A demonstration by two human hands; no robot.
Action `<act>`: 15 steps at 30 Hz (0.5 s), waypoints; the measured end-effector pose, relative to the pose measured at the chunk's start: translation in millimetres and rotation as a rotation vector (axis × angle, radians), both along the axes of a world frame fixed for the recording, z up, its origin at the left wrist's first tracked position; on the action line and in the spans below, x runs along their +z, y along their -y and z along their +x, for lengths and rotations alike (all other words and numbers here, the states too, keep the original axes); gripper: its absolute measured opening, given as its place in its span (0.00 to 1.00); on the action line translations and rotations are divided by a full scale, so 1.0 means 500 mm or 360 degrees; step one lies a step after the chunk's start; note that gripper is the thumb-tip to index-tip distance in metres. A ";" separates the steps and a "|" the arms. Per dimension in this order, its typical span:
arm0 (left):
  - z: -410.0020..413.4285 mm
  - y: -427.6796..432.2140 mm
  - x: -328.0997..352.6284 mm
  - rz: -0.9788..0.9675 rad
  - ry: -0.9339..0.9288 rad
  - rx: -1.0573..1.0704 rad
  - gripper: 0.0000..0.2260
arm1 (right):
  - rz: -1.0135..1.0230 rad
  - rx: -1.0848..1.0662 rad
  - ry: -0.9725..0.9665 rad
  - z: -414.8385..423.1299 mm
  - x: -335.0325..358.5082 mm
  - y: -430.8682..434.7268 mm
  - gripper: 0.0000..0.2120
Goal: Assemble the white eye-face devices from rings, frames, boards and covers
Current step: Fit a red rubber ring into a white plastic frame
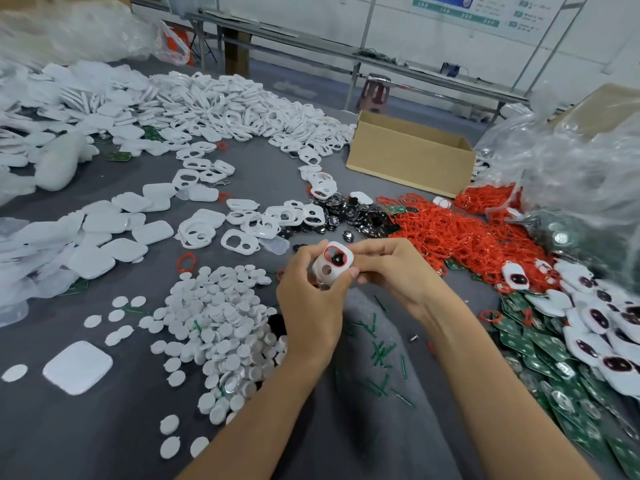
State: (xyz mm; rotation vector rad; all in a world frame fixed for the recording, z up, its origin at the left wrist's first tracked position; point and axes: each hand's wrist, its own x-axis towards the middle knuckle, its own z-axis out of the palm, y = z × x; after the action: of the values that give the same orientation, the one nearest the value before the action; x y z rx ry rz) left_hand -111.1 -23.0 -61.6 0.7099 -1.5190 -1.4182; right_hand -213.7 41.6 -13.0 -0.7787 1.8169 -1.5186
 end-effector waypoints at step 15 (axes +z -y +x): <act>-0.007 -0.003 -0.001 0.0356 -0.0264 -0.0481 0.15 | -0.0460 -0.0179 0.0509 -0.016 -0.034 -0.026 0.14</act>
State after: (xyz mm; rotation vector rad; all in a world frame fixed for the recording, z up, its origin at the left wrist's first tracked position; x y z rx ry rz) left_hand -114.8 -21.3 -62.3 0.4923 -1.3919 -1.8485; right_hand -221.7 54.8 -29.8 -0.5302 1.4456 -1.8864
